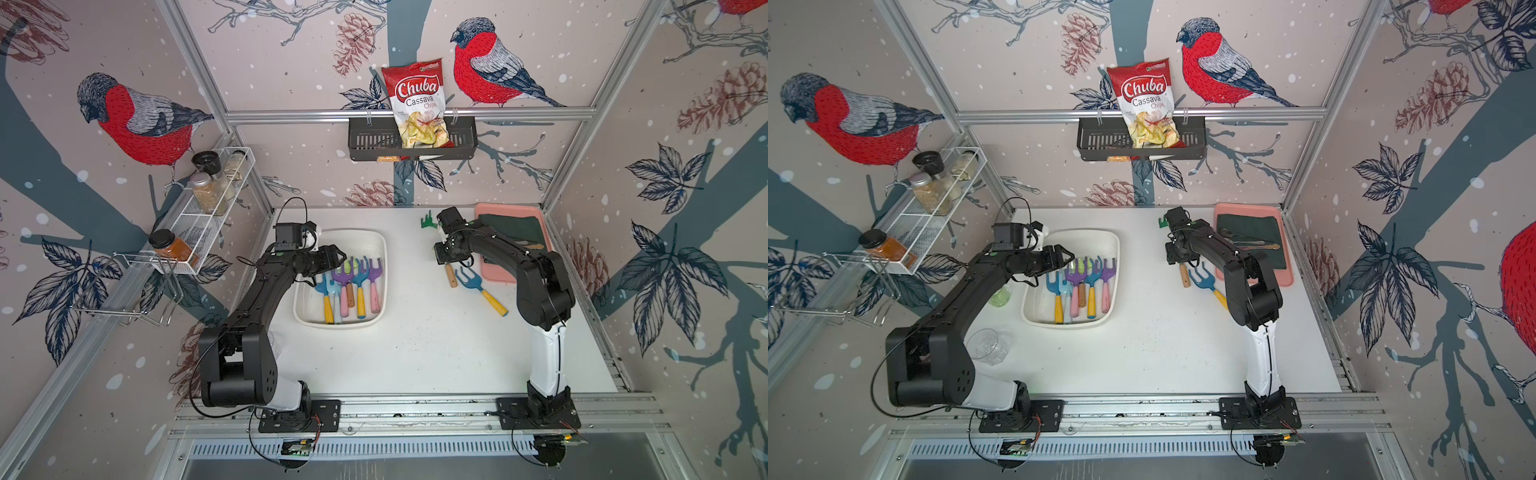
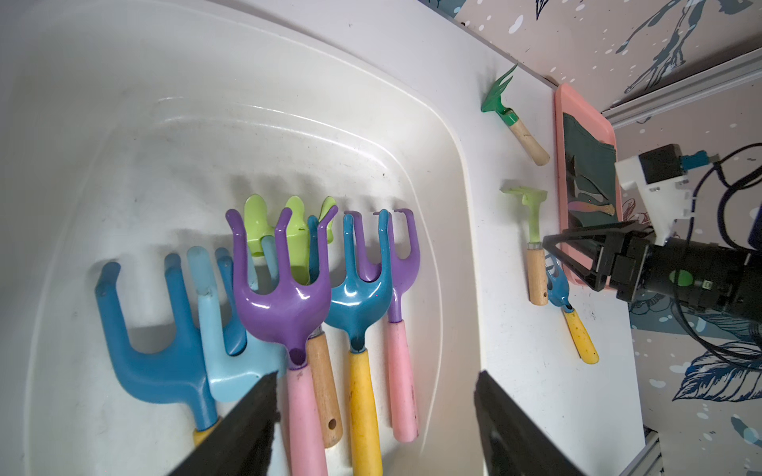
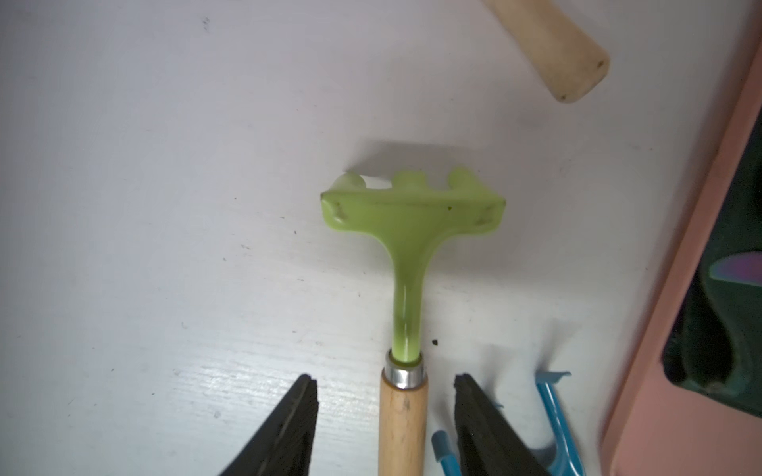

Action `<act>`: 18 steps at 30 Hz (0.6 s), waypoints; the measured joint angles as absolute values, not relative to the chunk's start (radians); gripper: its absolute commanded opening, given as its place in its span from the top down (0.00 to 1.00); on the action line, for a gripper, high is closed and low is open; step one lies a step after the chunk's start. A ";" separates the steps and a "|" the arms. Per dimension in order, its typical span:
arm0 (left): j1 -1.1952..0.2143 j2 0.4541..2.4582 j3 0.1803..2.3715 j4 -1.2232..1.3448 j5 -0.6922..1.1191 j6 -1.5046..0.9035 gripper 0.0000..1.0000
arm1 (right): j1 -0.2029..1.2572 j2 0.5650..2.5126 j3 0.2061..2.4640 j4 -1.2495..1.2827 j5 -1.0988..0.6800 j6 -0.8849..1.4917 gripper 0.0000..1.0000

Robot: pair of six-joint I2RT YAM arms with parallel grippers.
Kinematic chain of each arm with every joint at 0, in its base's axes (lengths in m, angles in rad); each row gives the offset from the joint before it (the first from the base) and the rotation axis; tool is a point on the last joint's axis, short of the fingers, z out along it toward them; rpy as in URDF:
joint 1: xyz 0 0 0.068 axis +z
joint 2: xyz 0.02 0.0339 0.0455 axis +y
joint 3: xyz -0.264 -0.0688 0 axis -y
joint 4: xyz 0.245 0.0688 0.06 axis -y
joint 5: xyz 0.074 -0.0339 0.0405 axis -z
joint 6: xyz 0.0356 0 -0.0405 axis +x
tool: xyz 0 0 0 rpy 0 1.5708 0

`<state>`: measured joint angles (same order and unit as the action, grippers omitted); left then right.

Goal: Put the rake into the storage box
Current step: Pick up the rake at the center of the board.

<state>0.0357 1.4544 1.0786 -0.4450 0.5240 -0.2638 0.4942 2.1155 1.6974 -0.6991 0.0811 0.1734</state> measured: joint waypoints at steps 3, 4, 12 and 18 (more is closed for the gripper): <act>0.036 1.448 1.064 -0.445 0.527 -0.265 0.25 | 0.493 2.138 1.710 -0.715 0.093 0.156 0.43; 0.036 1.445 1.061 -0.445 0.527 -0.265 0.25 | 0.493 2.145 1.711 -0.718 0.096 0.156 0.43; 0.036 1.427 1.059 -0.445 0.546 -0.287 0.26 | 0.491 2.174 1.687 -0.725 0.096 0.153 0.52; 0.031 1.406 1.079 -0.445 0.550 -0.300 0.26 | 0.491 2.191 1.682 -0.720 0.085 0.153 0.62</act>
